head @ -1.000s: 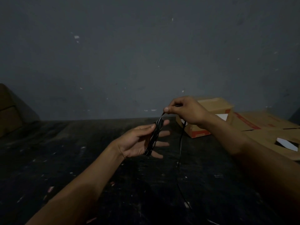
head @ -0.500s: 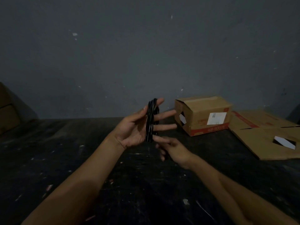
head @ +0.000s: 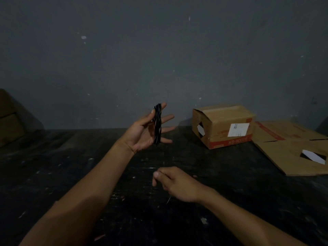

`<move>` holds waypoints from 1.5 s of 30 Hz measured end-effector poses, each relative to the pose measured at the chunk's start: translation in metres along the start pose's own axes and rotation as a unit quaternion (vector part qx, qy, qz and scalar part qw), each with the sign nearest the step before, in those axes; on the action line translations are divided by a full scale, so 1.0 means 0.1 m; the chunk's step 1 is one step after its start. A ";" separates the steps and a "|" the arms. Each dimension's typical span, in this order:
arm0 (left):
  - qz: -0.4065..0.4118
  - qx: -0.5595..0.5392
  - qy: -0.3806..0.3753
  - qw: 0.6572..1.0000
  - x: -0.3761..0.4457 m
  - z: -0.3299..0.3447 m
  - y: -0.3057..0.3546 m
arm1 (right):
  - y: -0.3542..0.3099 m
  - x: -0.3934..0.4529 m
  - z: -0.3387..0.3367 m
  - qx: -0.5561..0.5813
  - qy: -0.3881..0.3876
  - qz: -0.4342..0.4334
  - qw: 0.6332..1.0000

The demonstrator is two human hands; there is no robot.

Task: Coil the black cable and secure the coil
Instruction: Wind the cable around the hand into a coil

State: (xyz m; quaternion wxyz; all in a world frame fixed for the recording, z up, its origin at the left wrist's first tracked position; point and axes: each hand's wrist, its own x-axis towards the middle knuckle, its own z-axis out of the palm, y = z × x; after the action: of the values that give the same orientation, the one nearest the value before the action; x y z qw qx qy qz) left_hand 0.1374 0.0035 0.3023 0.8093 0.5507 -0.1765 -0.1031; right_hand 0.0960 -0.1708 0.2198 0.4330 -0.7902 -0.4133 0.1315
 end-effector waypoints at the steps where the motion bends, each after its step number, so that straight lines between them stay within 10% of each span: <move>1: -0.004 0.004 0.013 1.000 0.00 -0.04 -0.03 | -0.08 -0.02 -0.03 -0.028 0.008 -0.013 0.999; 21: -0.102 0.017 0.012 0.995 -0.17 -0.03 -0.37 | -0.85 0.16 -1.50 -0.365 0.122 -0.033 0.923; 45: -0.107 -0.019 -0.216 0.970 -0.26 0.32 -0.17 | 0.34 0.35 -1.35 -0.188 0.211 0.007 0.959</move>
State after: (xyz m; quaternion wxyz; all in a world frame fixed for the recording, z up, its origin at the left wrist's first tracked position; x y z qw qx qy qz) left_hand 0.1017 -0.0206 0.2930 0.7467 0.5154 -0.2851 -0.3091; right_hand 0.2127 -0.2316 0.2777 0.3535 -0.8698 -0.3243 -0.1156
